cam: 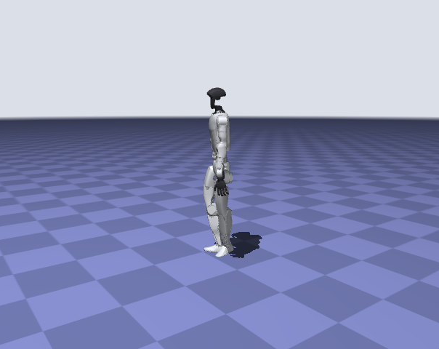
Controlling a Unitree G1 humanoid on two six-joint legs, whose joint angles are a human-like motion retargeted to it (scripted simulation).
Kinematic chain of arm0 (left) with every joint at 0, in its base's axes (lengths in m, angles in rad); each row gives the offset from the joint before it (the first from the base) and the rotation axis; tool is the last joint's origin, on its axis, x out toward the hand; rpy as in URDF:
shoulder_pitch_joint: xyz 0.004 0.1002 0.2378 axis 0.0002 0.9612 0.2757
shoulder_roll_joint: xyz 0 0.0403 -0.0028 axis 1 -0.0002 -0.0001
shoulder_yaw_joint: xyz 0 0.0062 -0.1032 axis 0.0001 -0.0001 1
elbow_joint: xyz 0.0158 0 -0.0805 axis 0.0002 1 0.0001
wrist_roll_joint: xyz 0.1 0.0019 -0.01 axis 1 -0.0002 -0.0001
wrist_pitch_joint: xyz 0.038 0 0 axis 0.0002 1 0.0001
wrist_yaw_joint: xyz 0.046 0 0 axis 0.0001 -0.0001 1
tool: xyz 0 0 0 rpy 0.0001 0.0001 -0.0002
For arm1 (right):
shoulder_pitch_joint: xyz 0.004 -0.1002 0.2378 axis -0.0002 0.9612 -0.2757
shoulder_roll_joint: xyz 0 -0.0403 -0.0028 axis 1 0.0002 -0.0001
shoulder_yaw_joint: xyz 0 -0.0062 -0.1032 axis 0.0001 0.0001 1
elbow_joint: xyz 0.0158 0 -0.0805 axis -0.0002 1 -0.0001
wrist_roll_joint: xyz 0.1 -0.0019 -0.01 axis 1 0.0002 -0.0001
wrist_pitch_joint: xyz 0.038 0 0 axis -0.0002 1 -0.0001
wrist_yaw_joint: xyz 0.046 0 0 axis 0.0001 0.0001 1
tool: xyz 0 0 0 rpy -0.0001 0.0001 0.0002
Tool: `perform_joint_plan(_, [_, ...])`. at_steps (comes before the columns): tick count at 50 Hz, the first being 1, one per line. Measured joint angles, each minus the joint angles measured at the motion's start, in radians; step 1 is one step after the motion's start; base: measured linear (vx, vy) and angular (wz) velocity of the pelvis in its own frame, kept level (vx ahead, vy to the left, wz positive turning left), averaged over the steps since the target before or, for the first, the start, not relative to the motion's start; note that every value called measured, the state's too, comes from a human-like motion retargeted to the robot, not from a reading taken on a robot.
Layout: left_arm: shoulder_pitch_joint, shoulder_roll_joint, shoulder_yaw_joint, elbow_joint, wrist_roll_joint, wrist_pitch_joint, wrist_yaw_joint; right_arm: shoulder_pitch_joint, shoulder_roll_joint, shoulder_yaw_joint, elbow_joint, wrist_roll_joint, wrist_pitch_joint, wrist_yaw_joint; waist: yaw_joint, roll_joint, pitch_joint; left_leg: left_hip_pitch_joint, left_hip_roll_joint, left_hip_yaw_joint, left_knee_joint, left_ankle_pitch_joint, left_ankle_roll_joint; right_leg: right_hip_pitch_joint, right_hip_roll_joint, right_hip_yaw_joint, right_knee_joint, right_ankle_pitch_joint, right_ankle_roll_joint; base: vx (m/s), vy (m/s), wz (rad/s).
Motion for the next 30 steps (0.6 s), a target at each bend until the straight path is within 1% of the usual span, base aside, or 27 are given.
perform_joint_plan(5, [0.008, -0.030, -0.003, -0.044, -0.005, -0.016, -0.015, 0.012, -0.013, -0.030, 0.050, 0.035, 0.002, 0.033, 0.007, -0.002, -0.005, 0.065, -0.029, 0.132, -0.040, -0.028, -0.023, 0.078, 0.015, -0.066, -0.080, -0.014, 0.000, 0.08, -0.11, -1.72])
perform_joint_plan(7, [0.020, -0.032, -0.001, -0.065, -0.008, -0.038, -0.030, 0.011, -0.012, -0.029, 0.064, 0.035, -0.002, 0.045, 0.002, -0.002, -0.009, 0.093, -0.039, 0.187, -0.050, -0.041, -0.033, 0.085, 0.029, -0.030, -0.106, -0.015, -0.037, 0.12, -0.17, -1.45])
perform_joint_plan(8, [0.026, -0.032, 0.001, -0.074, -0.005, -0.048, -0.036, 0.008, -0.011, -0.030, 0.069, 0.033, -0.003, 0.053, 0.000, -0.005, -0.008, 0.107, -0.044, 0.216, -0.052, -0.048, -0.034, 0.070, 0.037, 0.036, -0.103, -0.005, -0.052, 0.09, -0.11, -1.27])
perform_joint_plan(9, [0.032, -0.035, 0.005, -0.080, 0.000, -0.055, -0.033, 0.006, -0.009, -0.033, 0.068, 0.030, -0.003, 0.059, -0.002, -0.005, -0.007, 0.115, -0.044, 0.240, -0.045, -0.054, -0.030, 0.061, 0.038, 0.068, -0.100, 0.002, -0.062, 0.08, -0.10, -1.12])
perform_joint_plan(13, [0.058, -0.052, 0.028, -0.078, 0.002, -0.056, -0.023, -0.001, -0.002, -0.024, 0.032, 0.008, -0.022, 0.062, -0.020, -0.021, -0.001, 0.133, -0.037, 0.338, 0.040, -0.064, 0.010, 0.071, 0.022, 0.127, -0.125, 0.003, -0.088, 0.10, -0.09, -1.00])
perform_joint_plan(15, [0.075, -0.046, 0.038, -0.066, 0.002, -0.054, -0.034, -0.003, 0.003, -0.005, 0.009, -0.001, -0.038, 0.057, -0.030, -0.048, -0.009, 0.129, -0.035, 0.352, 0.116, -0.035, 0.043, 0.084, -0.003, 0.158, -0.147, 0.003, -0.088, 0.19, -0.19, -1.07])
perform_joint_plan(17, [0.091, -0.034, 0.055, -0.051, 0.017, -0.039, -0.030, -0.013, 0.013, 0.001, -0.007, -0.008, -0.041, 0.041, 0.012, -0.094, 0.016, 0.159, 0.007, 0.360, 0.271, -0.026, 0.079, 0.136, -0.022, 0.240, -0.151, -0.019, -0.091, 0.38, -0.32, -1.99])
perform_joint_plan(18, [0.093, -0.026, 0.062, -0.043, 0.022, -0.032, -0.024, -0.025, 0.017, -0.001, -0.016, -0.009, -0.038, 0.032, 0.045, -0.112, 0.041, 0.176, 0.053, 0.340, 0.380, -0.041, 0.079, 0.174, -0.014, 0.294, -0.151, -0.043, -0.100, 0.56, -0.46, -2.33])
perform_joint_plan(20, [0.087, -0.014, 0.067, -0.030, 0.020, -0.026, -0.018, -0.054, 0.023, -0.001, -0.041, 0.002, -0.036, 0.022, 0.074, -0.124, 0.083, 0.144, 0.153, 0.239, 0.597, -0.071, 0.079, 0.229, 0.013, 0.337, -0.177, -0.067, -0.126, 0.51, -0.52, -1.69])
perform_joint_plan(22, [0.090, -0.010, 0.075, -0.016, 0.014, -0.023, -0.027, -0.078, 0.028, 0.012, -0.061, 0.012, -0.048, 0.029, 0.074, -0.095, 0.087, 0.011, 0.184, 0.077, 0.725, -0.051, 0.079, 0.226, 0.052, 0.339, -0.211, -0.045, -0.144, -0.06, -0.13, -0.60])
perform_joint_plan(23, [0.093, -0.012, 0.080, -0.009, 0.015, -0.021, -0.033, -0.087, 0.029, 0.017, -0.072, 0.012, -0.054, 0.034, 0.072, -0.077, 0.079, -0.086, 0.156, -0.036, 0.756, -0.037, 0.079, 0.207, 0.065, 0.337, -0.225, -0.023, -0.145, -0.32, 0.17, -0.38])
perform_joint_plan(25, [0.104, -0.020, 0.088, 0.001, 0.020, -0.015, -0.046, -0.095, 0.032, 0.023, -0.101, 0.006, -0.059, 0.037, 0.084, -0.060, 0.067, -0.195, 0.092, -0.157, 0.747, -0.031, 0.079, 0.179, 0.064, 0.354, -0.240, 0.003, -0.135, -0.20, 0.24, -0.59])
perform_joint_plan(28, [0.118, -0.027, 0.086, 0.012, 0.022, -0.011, -0.068, -0.105, 0.033, 0.037, -0.142, 0.001, -0.071, 0.038, 0.101, -0.056, 0.059, -0.235, 0.066, -0.164, 0.626, -0.058, 0.079, 0.156, 0.056, 0.394, -0.242, 0.014, -0.125, 0.02, 0.18, -0.66])
perform_joint_plan(30, [0.126, -0.039, 0.081, 0.015, 0.024, -0.010, -0.081, -0.111, 0.030, 0.046, -0.164, 0.000, -0.078, 0.036, 0.082, -0.046, 0.046, -0.278, -0.028, -0.239, 0.478, -0.023, 0.079, 0.134, 0.032, 0.380, -0.251, 0.032, -0.098, 0.05, 0.36, -0.07])
